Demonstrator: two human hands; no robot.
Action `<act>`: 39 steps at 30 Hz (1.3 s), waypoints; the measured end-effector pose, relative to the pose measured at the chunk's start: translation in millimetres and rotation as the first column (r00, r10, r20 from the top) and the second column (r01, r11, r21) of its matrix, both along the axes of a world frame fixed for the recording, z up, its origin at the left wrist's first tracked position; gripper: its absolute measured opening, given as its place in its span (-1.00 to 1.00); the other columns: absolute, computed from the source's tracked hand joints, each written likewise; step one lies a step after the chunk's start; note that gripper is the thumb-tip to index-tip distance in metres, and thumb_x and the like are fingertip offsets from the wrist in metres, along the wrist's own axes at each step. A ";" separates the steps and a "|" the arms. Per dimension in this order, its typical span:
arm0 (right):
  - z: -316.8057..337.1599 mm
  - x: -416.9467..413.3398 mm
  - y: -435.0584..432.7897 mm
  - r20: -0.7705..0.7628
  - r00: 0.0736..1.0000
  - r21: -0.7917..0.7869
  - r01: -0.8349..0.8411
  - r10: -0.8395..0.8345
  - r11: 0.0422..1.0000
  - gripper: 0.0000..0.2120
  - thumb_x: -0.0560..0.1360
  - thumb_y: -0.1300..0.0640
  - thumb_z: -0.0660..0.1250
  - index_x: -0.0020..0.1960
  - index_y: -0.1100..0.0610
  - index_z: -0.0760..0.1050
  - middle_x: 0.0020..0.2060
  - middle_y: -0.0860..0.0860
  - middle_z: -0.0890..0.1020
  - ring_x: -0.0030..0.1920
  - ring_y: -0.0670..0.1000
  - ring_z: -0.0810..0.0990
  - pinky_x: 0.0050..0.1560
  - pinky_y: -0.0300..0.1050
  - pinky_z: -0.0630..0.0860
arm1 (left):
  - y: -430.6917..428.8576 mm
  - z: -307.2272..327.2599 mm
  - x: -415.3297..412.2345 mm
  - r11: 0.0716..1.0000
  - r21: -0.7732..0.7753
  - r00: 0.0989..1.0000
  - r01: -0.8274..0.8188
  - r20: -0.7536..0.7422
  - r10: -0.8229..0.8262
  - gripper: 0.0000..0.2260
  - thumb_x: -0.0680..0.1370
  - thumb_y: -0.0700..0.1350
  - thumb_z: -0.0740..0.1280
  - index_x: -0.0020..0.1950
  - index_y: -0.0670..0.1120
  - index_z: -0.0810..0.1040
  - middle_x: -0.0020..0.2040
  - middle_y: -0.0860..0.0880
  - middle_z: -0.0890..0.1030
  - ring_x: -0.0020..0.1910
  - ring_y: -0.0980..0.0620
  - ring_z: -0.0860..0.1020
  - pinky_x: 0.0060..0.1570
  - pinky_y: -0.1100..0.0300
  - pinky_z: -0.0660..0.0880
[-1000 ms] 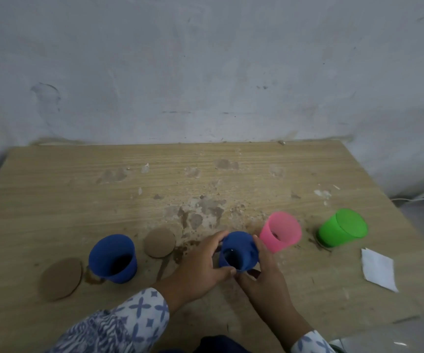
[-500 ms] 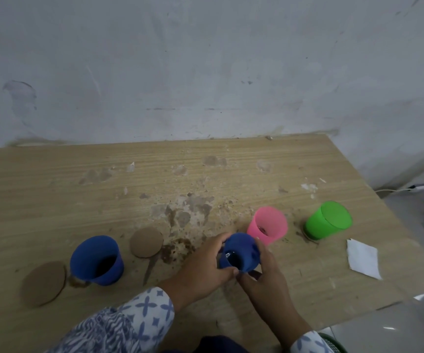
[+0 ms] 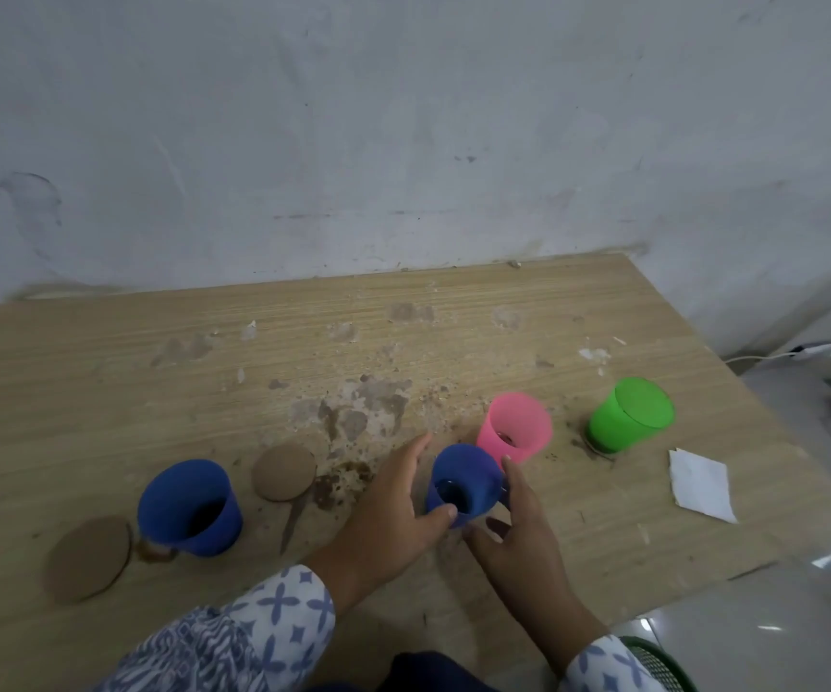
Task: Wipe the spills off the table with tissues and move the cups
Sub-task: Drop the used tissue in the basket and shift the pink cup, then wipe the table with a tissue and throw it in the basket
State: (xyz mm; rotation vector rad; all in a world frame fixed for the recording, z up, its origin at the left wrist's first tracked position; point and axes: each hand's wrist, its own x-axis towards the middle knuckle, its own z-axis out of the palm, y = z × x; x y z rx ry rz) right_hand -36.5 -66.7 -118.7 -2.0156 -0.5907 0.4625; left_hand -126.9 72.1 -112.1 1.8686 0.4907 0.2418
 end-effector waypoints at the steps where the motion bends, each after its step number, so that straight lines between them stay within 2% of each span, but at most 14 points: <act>1: -0.5 -0.6 -2.6 0.001 1.000 -0.001 0.010 -0.010 1.000 -0.23 0.37 0.29 0.44 0.44 0.05 0.11 0.24 -0.05 0.37 0.20 -0.05 0.41 0.07 -0.12 0.49 | -1.7 3.3 -2.3 0.999 0.022 0.998 -0.029 0.053 0.028 -0.38 0.50 -0.02 0.38 0.47 0.17 0.15 0.46 0.15 0.25 0.45 0.21 0.20 0.39 0.26 0.19; 4: -1.0 -1.4 -11.7 0.044 0.997 -0.023 0.056 -0.055 0.998 -0.28 0.38 0.33 0.40 0.44 0.10 0.16 0.20 -0.03 0.38 0.18 -0.03 0.42 0.03 -0.13 0.49 | -10.1 17.4 -6.8 0.993 0.096 0.982 -0.068 0.180 0.050 -0.53 0.49 0.01 0.32 0.33 0.27 0.23 0.33 0.26 0.35 0.37 0.29 0.30 0.31 0.42 0.24; 8: 5.7 -2.9 -24.6 0.142 0.978 0.016 0.151 -0.152 0.988 -0.39 0.37 0.34 0.39 0.37 0.11 0.30 0.10 -0.03 0.41 0.11 -0.02 0.47 -0.06 -0.14 0.52 | -29.6 34.2 -1.4 0.976 0.214 0.961 0.023 0.266 -0.081 -0.62 0.50 0.04 0.28 0.30 0.21 0.31 0.26 0.26 0.41 0.29 0.33 0.37 0.21 0.52 0.27; 10: 12.5 -3.2 -32.5 0.160 0.966 0.045 0.198 -0.203 0.979 -0.45 0.36 0.26 0.38 0.33 0.12 0.36 0.09 -0.02 0.44 0.07 -0.05 0.48 -0.10 -0.22 0.50 | -43.6 40.0 4.7 0.968 0.230 0.947 0.102 0.276 -0.165 -0.64 0.51 0.01 0.28 0.31 0.16 0.37 0.21 0.31 0.43 0.26 0.36 0.39 0.18 0.52 0.29; 12: 17.4 -3.0 -40.7 0.177 0.957 0.061 0.223 -0.230 0.973 -0.53 0.34 0.18 0.33 0.25 0.09 0.42 0.07 -0.02 0.47 0.05 -0.11 0.48 -0.12 -0.32 0.45 | -57.7 42.9 11.1 0.956 0.218 0.932 0.198 0.261 -0.252 -0.64 0.53 -0.02 0.28 0.32 0.11 0.39 0.23 0.30 0.42 0.27 0.35 0.38 0.21 0.50 0.28; 16: 20.2 3.4 -67.6 0.180 0.937 0.033 0.297 -0.298 0.954 -0.66 0.40 0.35 0.34 0.09 0.03 0.49 0.02 -0.02 0.51 0.02 -0.06 0.50 -0.16 -0.44 0.42 | -87.4 38.0 29.7 0.915 0.195 0.902 0.353 0.187 -0.388 -0.64 0.54 -0.10 0.28 0.30 0.19 0.35 0.22 0.30 0.39 0.26 0.35 0.35 0.21 0.51 0.25; 19: 17.0 16.1 -92.4 0.151 0.923 -0.025 0.362 -0.355 0.932 -0.73 0.41 0.34 0.33 0.05 0.09 0.54 -0.03 -0.03 0.54 0.00 -0.05 0.52 -0.17 -0.53 0.39 | -109.1 29.4 49.2 0.884 0.207 0.887 0.420 0.112 -0.448 -0.63 0.54 -0.14 0.28 0.33 0.09 0.39 0.18 0.24 0.38 0.21 0.37 0.33 0.15 0.55 0.23; 21: 13.1 28.6 -109.4 0.131 0.908 -0.055 0.406 -0.397 0.912 -0.73 0.42 0.32 0.33 0.07 0.09 0.54 -0.03 -0.05 0.54 0.00 -0.06 0.52 -0.19 -0.52 0.38 | -122.6 22.2 64.4 0.871 0.208 0.882 0.444 0.068 -0.466 -0.64 0.54 -0.15 0.28 0.33 0.05 0.40 0.16 0.20 0.39 0.19 0.39 0.32 0.11 0.58 0.22; 29: -1.7 114.1 -166.5 0.120 0.890 -0.144 0.454 -0.440 0.879 -0.73 0.44 0.28 0.31 0.12 0.10 0.54 -0.01 -0.05 0.51 0.01 -0.07 0.49 -0.19 -0.52 0.30 | -174.9 -2.2 153.8 0.889 0.145 0.900 0.435 -0.103 -0.423 -0.64 0.57 -0.14 0.27 0.37 -0.01 0.39 0.25 0.05 0.40 0.15 0.22 0.39 0.02 0.64 0.22; 33: -13.3 167.4 -185.3 0.126 0.908 -0.199 0.418 -0.400 0.886 -0.72 0.43 0.27 0.31 0.13 0.11 0.54 0.05 -0.01 0.52 0.07 -0.01 0.51 -0.02 -0.30 0.31 | -192.2 -16.8 210.1 0.913 0.149 0.915 0.380 -0.204 -0.348 -0.64 0.55 -0.15 0.29 0.35 -0.07 0.41 0.27 -0.01 0.44 0.21 0.11 0.44 0.13 0.41 0.30; 36: -20.2 201.6 -192.9 0.150 0.936 -0.283 0.349 -0.318 0.894 -0.70 0.47 0.26 0.26 0.19 0.14 0.50 0.17 0.04 0.49 0.15 0.04 0.47 0.05 -0.26 0.33 | -198.6 -29.8 250.1 0.927 0.176 0.917 0.331 -0.294 -0.271 -0.64 0.54 -0.16 0.27 0.35 -0.10 0.42 0.29 -0.06 0.46 0.28 0.02 0.43 0.24 0.25 0.34; 39: -24.8 226.1 -195.1 0.185 0.954 -0.369 0.288 -0.234 0.884 -0.66 0.50 0.23 0.22 0.26 0.18 0.45 0.28 0.08 0.43 0.27 0.05 0.38 0.24 -0.21 0.26 | -201.5 -35.2 282.1 0.929 0.215 0.902 0.301 -0.381 -0.203 -0.69 0.54 -0.17 0.22 0.29 -0.12 0.46 0.24 -0.08 0.49 0.22 -0.03 0.46 0.17 0.19 0.39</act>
